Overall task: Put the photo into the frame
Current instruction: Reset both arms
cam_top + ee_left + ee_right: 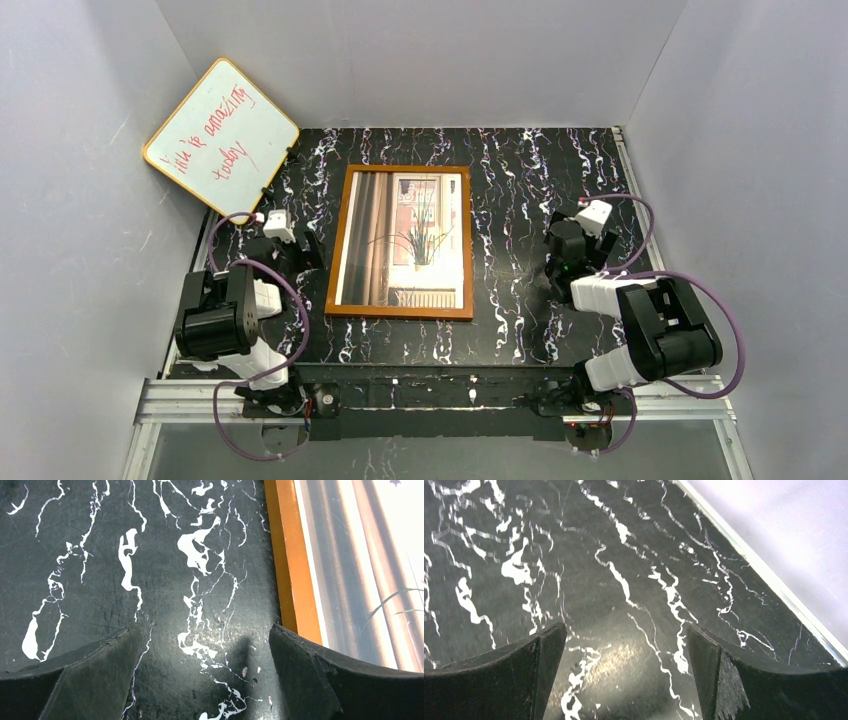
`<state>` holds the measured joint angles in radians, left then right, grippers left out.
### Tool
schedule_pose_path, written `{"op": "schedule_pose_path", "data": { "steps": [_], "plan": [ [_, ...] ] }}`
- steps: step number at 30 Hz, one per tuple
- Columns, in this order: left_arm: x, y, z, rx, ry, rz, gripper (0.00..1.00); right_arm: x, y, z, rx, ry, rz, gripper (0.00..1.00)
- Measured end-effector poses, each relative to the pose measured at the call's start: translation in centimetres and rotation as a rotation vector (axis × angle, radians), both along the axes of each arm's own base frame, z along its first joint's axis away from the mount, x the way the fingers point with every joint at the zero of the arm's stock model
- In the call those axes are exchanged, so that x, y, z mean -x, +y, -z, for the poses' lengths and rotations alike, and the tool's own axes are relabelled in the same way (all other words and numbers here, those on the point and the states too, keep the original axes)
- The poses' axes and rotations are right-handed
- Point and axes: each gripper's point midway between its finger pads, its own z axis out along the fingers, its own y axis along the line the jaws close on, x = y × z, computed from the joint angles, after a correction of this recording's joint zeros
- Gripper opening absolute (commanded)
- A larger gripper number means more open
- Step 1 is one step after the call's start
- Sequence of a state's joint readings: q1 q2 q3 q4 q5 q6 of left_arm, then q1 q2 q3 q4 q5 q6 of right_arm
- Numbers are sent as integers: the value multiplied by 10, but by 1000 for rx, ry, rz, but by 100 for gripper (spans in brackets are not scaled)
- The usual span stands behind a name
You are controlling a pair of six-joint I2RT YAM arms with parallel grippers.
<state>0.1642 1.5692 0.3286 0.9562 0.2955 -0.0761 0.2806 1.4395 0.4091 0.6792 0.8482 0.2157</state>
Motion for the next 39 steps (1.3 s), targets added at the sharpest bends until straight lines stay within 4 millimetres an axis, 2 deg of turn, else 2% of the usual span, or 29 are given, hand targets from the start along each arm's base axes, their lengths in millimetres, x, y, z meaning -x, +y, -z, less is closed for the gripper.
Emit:
{"op": "schedule_pose_path", "data": {
  "steps": [5,9,14,16,18,20,26,32,39],
  "plan": [
    [-1,0,-2,16,-66,-19,98,-6,-13,-19,-37,-95,49,98],
    [3,-2,-1,18,-84,-18,98,-2,-12,-24,-52,-123,32,98],
    [-1,-11,-9,-18,-128,-4,98,15,-14,-1,-54,-80,9,98],
    [-1,-20,-10,-56,-157,11,98,21,-16,9,-53,-56,4,98],
    [6,-30,-4,-82,-156,35,98,19,-15,13,-52,-50,-18,98],
    [5,-37,-6,-106,-170,50,98,13,-11,16,-46,-44,-59,98],
    [-6,-29,-8,-140,-164,4,98,0,-3,31,-46,-23,-168,98],
    [-7,-25,-8,-148,-160,-17,98,-6,9,31,-71,-62,-314,98],
    [-7,-25,-8,-149,-160,-21,98,-8,10,30,-76,-75,-322,98]
  ]
}}
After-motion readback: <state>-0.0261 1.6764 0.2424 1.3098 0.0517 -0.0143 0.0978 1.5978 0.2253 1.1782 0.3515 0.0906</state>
